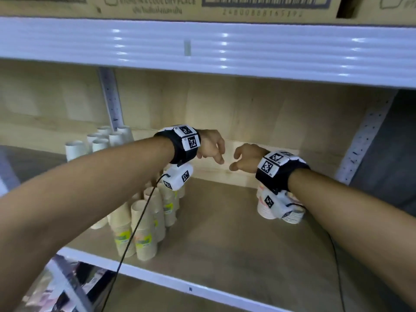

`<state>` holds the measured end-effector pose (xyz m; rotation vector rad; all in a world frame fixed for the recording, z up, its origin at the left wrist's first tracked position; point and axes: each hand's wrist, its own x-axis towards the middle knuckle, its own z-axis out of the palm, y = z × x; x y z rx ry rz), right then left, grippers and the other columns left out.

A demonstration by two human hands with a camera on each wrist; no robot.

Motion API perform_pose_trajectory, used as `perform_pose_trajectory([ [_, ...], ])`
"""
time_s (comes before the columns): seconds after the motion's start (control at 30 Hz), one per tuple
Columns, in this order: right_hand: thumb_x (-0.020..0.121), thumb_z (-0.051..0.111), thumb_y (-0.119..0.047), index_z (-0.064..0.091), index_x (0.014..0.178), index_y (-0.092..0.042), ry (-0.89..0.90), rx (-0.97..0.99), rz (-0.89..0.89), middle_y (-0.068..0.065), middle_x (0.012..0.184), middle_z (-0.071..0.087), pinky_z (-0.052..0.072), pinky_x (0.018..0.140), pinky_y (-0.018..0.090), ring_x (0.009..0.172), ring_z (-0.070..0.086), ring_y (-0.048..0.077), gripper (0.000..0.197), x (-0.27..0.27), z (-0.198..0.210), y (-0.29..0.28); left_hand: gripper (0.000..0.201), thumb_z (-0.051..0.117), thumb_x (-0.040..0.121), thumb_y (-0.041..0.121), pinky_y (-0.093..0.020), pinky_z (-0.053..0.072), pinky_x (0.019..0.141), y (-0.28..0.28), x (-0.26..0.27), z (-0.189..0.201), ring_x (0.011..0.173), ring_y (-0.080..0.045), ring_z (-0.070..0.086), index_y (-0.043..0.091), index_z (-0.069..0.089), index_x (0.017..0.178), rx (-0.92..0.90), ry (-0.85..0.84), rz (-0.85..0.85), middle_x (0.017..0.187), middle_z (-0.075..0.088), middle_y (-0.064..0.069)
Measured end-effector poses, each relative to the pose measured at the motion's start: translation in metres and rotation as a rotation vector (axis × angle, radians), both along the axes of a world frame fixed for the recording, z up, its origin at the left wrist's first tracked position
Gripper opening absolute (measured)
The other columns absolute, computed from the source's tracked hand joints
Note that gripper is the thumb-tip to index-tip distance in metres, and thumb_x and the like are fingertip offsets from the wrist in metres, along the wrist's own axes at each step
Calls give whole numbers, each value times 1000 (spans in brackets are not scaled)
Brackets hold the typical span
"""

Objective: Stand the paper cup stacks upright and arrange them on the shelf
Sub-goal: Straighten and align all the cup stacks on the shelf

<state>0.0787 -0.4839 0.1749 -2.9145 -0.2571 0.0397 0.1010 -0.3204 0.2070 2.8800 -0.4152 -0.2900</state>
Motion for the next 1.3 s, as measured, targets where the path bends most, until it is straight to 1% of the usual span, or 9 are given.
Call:
perform_pose_trajectory([
  [0.1, 82, 69, -42, 63, 119, -16, -1, -11, 93, 3, 113, 63, 50, 86, 32, 105, 60, 22, 46, -10, 5, 41, 47, 81, 74, 39, -28, 58, 74, 46, -14, 6, 83, -17, 67, 28, 65, 117, -34, 44, 37, 101, 69, -3],
  [0.17, 81, 70, -42, 64, 117, -20, -4, 13, 143, -3, 90, 62, 49, 76, 28, 93, 62, 20, 43, -17, 8, 68, 44, 82, 75, 35, -27, 57, 70, 75, -27, 8, 78, -17, 69, 26, 66, 115, -55, 60, 64, 92, 69, -1],
  [0.23, 81, 70, -40, 64, 115, -24, -8, 66, 190, -7, 74, 56, 44, 67, 26, 85, 60, 18, 39, -24, 9, 93, 42, 83, 75, 30, -33, 61, 78, 100, -39, 5, 78, -22, 72, 23, 67, 114, -93, 96, 89, 93, 72, -6],
  [0.4, 77, 76, -39, 69, 103, -23, 60, 144, 327, -6, 80, 61, 51, 71, 30, 78, 63, 17, 31, -47, 9, 150, 35, 79, 78, 12, -30, 60, 71, 156, -72, -2, 69, -20, 65, 17, 69, 112, -129, 136, 132, 84, 69, -7],
  [0.57, 73, 79, -41, 70, 99, -24, 117, 120, 439, -1, 80, 67, 49, 59, 24, 65, 62, 16, 32, -70, 4, 187, 38, 83, 73, 24, -37, 60, 80, 199, -99, -11, 89, -31, 71, 26, 69, 108, -86, 189, 173, 108, 71, -16],
  [0.73, 73, 81, -38, 72, 98, -20, 133, 23, 500, -11, 70, 59, 42, 52, 22, 62, 56, 7, 32, -89, -10, 205, 42, 81, 77, 19, -29, 59, 74, 212, -114, -27, 89, -22, 66, 22, 66, 116, -84, 228, 163, 108, 69, -11],
  [0.87, 70, 83, -37, 72, 94, -14, 159, -30, 485, 3, 96, 72, 57, 71, 34, 81, 68, 19, 35, -91, -22, 214, 41, 81, 78, 17, -36, 61, 79, 210, -119, -39, 93, -25, 68, 24, 64, 115, -72, 263, 157, 111, 67, -13],
  [1.03, 74, 81, -26, 72, 97, -7, 171, -13, 475, 5, 80, 65, 47, 54, 25, 57, 56, 13, 32, -93, -29, 216, 37, 81, 77, 16, -39, 61, 80, 208, -120, -50, 94, -30, 72, 27, 66, 109, -82, 294, 160, 108, 70, -17],
  [1.3, 78, 78, -22, 69, 98, 1, 148, -32, 493, -2, 62, 53, 37, 44, 20, 52, 49, 9, 31, -100, -36, 219, 34, 81, 76, 14, -41, 60, 84, 207, -120, -60, 87, -27, 74, 26, 71, 106, -121, 276, 182, 104, 71, -11],
])
